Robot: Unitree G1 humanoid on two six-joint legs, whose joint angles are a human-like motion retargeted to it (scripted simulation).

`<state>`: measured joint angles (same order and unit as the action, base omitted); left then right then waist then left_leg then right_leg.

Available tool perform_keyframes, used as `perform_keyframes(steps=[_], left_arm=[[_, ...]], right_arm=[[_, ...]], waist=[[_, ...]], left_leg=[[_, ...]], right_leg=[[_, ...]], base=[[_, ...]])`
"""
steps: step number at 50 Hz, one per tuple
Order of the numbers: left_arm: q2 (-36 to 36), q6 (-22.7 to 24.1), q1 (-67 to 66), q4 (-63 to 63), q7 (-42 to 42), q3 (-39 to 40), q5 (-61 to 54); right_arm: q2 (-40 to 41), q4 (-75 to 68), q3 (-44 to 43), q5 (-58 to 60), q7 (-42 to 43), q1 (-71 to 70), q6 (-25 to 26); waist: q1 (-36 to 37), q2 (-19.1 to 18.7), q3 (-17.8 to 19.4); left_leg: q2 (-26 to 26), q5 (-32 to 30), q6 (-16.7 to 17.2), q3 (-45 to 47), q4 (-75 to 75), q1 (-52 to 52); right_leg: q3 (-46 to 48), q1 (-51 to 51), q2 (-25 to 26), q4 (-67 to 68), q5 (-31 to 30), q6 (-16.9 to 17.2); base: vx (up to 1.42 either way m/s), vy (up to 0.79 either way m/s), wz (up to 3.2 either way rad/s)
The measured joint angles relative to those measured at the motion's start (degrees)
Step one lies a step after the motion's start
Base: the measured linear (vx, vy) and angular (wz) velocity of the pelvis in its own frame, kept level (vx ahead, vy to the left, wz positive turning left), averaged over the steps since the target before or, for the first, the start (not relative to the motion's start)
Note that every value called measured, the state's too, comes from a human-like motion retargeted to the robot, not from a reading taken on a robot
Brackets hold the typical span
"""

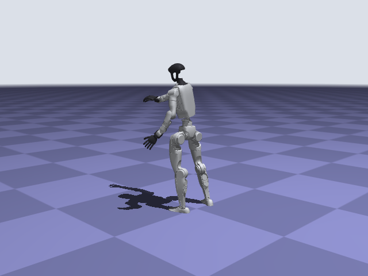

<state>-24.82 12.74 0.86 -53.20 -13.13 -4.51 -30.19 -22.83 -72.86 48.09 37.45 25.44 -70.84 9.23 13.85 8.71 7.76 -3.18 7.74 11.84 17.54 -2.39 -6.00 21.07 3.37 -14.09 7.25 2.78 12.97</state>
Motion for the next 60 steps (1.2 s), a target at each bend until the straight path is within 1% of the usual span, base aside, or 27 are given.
perform_keyframes(steps=[4,7,10,13,16,19,22,25,27,28,30,33,35,36,37,39,40,41,42,45,46,48,50,53,55,57,60], left_arm=[[-4.02,0.53,-5.18,-7.62,-7.58,16.35,-7.73],[-7.86,2.23,-6.35,-10.43,-12.96,29.7,-17.29],[-12.26,5.0,-6.25,-11.07,-15.66,41.47,-28.29],[-18.15,6.69,-5.32,-12.65,-17.41,50.33,-36.51],[-25.21,9.05,-4.19,-14.11,-22.16,56.49,-40.85],[-32.18,12.23,-2.95,-12.21,-25.58,60.17,-42.91],[-38.24,14.81,-1.29,-6.01,-24.32,61.59,-44.47],[-43.63,17.66,1.64,3.5,-21.75,61.24,-46.17],[-47.36,18.03,3.34,9.68,-18.24,59.18,-42.85],[-49.51,17.36,4.06,12.21,-15.7,57.85,-39.46],[-54.02,17.84,7.86,18.44,-12.41,55.36,-37.2],[-59.28,22.41,19.73,29.94,-11.29,47.82,-45.4],[-62.45,21.41,27.22,33.62,-8.42,40.92,-45.56],[-63.24,19.78,33.32,34.16,-7.35,35.27,-43.76],[-63.17,18.15,41.76,34.42,-6.73,27.19,-41.23],[-58.63,14.77,68.51,32.82,-7.47,0.5,-32.59],[-55.4,12.98,82.38,31.07,-8.02,-13.72,-27.66],[-51.59,10.92,94.05,28.26,-8.16,-26.18,-22.32],[-48.14,8.91,103.01,25.97,-8.01,-36.23,-16.77],[-38.95,2.98,112.37,21.84,-5.81,-51.05,1.73],[-35.48,1.39,113.06,20.41,-4.72,-54.28,7.04],[-28.03,-1.41,112.54,17.02,-2.54,-59.54,16.49],[-19.93,-3.56,109.04,12.44,-0.41,-63.18,24.11],[-7.75,-5.7,99.19,2.85,2.64,-65.53,32.5],[-1.34,-6.29,90.82,-3.68,3.06,-63.86,36.02],[2.13,-6.24,82.37,-7.85,0.23,-59.09,37.02],[2.58,-5.44,71.41,-7.67,-6.56,-51.54,35.46]], right_arm=[[-3.52,-2.05,-4.13,-2.59,1.42,2.15,0.47],[-6.4,-3.15,-7.01,-4.85,2.26,3.75,0.84],[-9.55,-3.59,-8.0,-7.42,1.87,5.76,1.04],[-12.12,-4.31,-8.67,-10.58,0.8,7.64,1.37],[-13.95,-4.78,-9.44,-12.14,1.05,9.05,1.76],[-14.9,-4.63,-9.49,-11.7,1.57,9.94,1.78],[-14.93,-4.32,-8.96,-10.87,1.01,10.09,1.71],[-14.03,-4.0,-8.31,-10.62,-0.09,9.35,1.81],[-13.09,-3.64,-7.75,-10.75,-1.44,8.58,1.45],[-12.62,-3.39,-7.37,-10.81,-2.36,8.23,1.08],[-11.1,-2.91,-6.08,-10.94,-3.58,7.18,0.58],[-7.43,-2.95,-1.96,-11.36,-3.59,3.62,0.53],[-5.37,-3.04,1.21,-11.35,-4.04,1.56,0.28],[-4.44,-3.25,3.07,-11.38,-4.46,0.16,0.27],[-3.98,-3.43,4.67,-11.41,-4.81,-0.93,0.26],[-5.06,-3.32,5.87,-11.33,-5.13,-1.15,0.23],[-5.7,-2.95,5.47,-11.11,-5.13,-0.63,0.23],[-5.5,-2.47,4.32,-10.62,-5.0,-0.3,0.21],[-5.14,-2.02,3.72,-10.11,-4.86,-0.16,0.18],[-2.95,-1.17,4.98,-8.63,-4.47,-1.1,-0.1],[-2.17,-1.19,5.45,-8.44,-4.36,-1.51,-0.24],[-0.55,-1.63,6.19,-8.55,-4.12,-2.46,-0.58],[1.31,-2.59,6.57,-9.2,-3.69,-3.59,-0.97],[5.05,-3.93,6.8,-7.99,-2.31,-5.65,-1.33],[7.83,-3.89,6.72,-4.51,-0.38,-6.96,-1.26],[9.8,-1.92,6.64,-1.13,1.64,-7.76,-1.24],[10.63,2.04,6.81,1.9,3.45,-7.89,-1.32]], waist=[[4.53,0.05,-0.36],[7.69,-0.41,-0.7],[10.48,-1.53,-1.53],[12.32,-3.16,-2.64],[13.15,-5.02,-3.66],[13.13,-6.87,-4.49],[12.41,-8.71,-5.15],[10.97,-10.6,-5.69],[9.66,-11.86,-5.99],[8.96,-12.5,-6.18],[7.08,-13.72,-6.56],[3.02,-15.98,-6.45],[0.59,-17.96,-6.35],[-0.52,-19.22,-6.11],[-1.13,-20.44,-6.01],[-0.07,-21.94,-6.68],[0.72,-21.96,-7.26],[0.73,-21.1,-7.36],[0.44,-20.57,-7.38],[-2.44,-20.44,-6.52],[-3.5,-20.38,-6.03],[-5.65,-20.29,-4.92],[-7.9,-20.26,-3.62],[-11.87,-19.84,-1.33],[-14.78,-19.15,0.36],[-17.24,-18.1,1.81],[-18.96,-16.2,2.99]], left_leg=[[0.56,-0.24,0.56,-2.12,-0.37,0.23],[1.14,-0.77,0.93,-3.87,-1.04,0.37],[1.73,-1.41,1.28,-5.55,-1.78,0.57],[2.3,-2.04,1.52,-7.05,-2.43,0.75],[2.82,-2.43,1.62,-8.16,-2.61,1.0],[3.18,-2.74,1.76,-8.76,-2.61,1.21],[3.32,-3.06,1.96,-8.85,-2.61,1.37],[3.29,-3.38,2.09,-8.53,-2.61,1.56],[3.15,-3.57,2.28,-8.15,-2.61,1.71],[3.04,-3.66,2.43,-7.93,-2.61,1.78],[2.84,-3.86,2.64,-7.39,-2.61,2.05],[2.65,-4.23,2.79,-6.44,-2.61,2.67],[2.5,-4.43,2.9,-5.68,-2.61,2.97],[2.44,-4.55,2.92,-5.32,-2.61,3.12],[2.37,-4.66,2.93,-4.93,-2.61,3.22],[2.26,-4.83,2.91,-4.05,-2.61,3.32],[2.23,-4.91,2.89,-3.59,-2.61,3.47],[2.25,-4.99,2.85,-3.21,-2.61,3.66],[2.28,-5.06,2.79,-2.89,-2.61,3.83],[2.43,-5.25,2.52,-2.39,-2.61,4.11],[2.5,-5.29,2.38,-2.31,-2.61,4.14],[2.62,-5.36,2.07,-2.18,-2.61,4.16],[2.72,-5.42,1.77,-2.01,-2.61,4.11],[2.71,-5.44,1.54,-1.35,-2.61,3.92],[2.59,-5.37,1.58,-0.54,-2.61,3.62],[2.37,-5.19,1.69,0.6,-2.6,3.16],[1.93,-4.77,1.57,2.49,-2.49,2.47]], right_leg=[[2.26,0.92,-0.71,0.46,0.92,-0.36],[4.07,1.33,-1.47,1.35,1.67,-0.63],[5.86,1.59,-2.24,2.29,2.25,-0.83],[7.47,1.9,-2.94,2.96,2.61,-0.95],[8.69,2.24,-3.54,3.3,2.76,-0.99],[9.41,2.45,-3.94,3.38,2.7,-0.97],[9.6,2.45,-4.08,3.29,2.44,-0.95],[9.34,2.15,-4.04,3.11,2.05,-0.9],[8.96,1.82,-3.87,2.98,1.74,-0.86],[8.73,1.63,-3.76,2.9,1.57,-0.83],[8.21,1.08,-3.54,2.74,1.22,-0.71],[7.38,-0.1,-3.35,2.56,0.71,-0.33],[6.66,-0.8,-3.14,2.27,0.27,-0.04],[6.29,-1.13,-3.04,2.12,0.06,0.11],[5.9,-1.42,-2.93,1.94,-0.17,0.25],[4.99,-1.89,-2.66,1.37,-0.72,0.51],[4.5,-2.21,-2.53,1.03,-1.03,0.61],[4.08,-2.54,-2.48,0.74,-1.28,0.69],[3.7,-2.81,-2.43,0.46,-1.52,0.76],[2.97,-3.2,-2.4,-0.17,-2.0,0.85],[2.79,-3.27,-2.42,-0.29,-2.08,0.82],[2.43,-3.38,-2.49,-0.41,-2.2,0.75],[1.99,-3.52,-2.55,-0.41,-2.26,0.65],[0.93,-3.92,-2.47,-0.35,-2.36,0.48],[-0.1,-4.21,-2.28,-0.34,-2.43,0.36],[-1.38,-4.51,-1.95,-0.39,-2.5,0.31],[-3.35,-4.92,-1.29,-0.65,-2.69,0.32]], base=[[0.05,0.03,0.53],[0.04,0.05,0.58],[0.03,0.05,0.56],[0.02,0.05,0.5],[0.01,0.04,0.38],[-0.01,0.01,0.16],[0.0,0.0,0.0],[-0.04,-0.01,-0.08],[-0.06,-0.03,-0.16],[-0.07,-0.03,-0.2],[-0.07,-0.03,-0.23],[-0.08,-0.02,-0.28],[-0.08,-0.02,-0.34],[-0.08,-0.01,-0.36],[-0.09,-0.01,-0.37],[-0.08,-0.01,-0.42],[-0.08,0.0,-0.41],[-0.08,0.0,-0.37],[-0.08,0.0,-0.3],[-0.08,0.01,-0.19],[-0.08,0.01,-0.13],[-0.08,0.02,-0.12],[-0.08,0.02,-0.15],[-0.07,0.01,-0.27],[-0.05,0.0,-0.43],[-0.03,-0.02,-0.54],[-0.01,-0.04,-0.6]])
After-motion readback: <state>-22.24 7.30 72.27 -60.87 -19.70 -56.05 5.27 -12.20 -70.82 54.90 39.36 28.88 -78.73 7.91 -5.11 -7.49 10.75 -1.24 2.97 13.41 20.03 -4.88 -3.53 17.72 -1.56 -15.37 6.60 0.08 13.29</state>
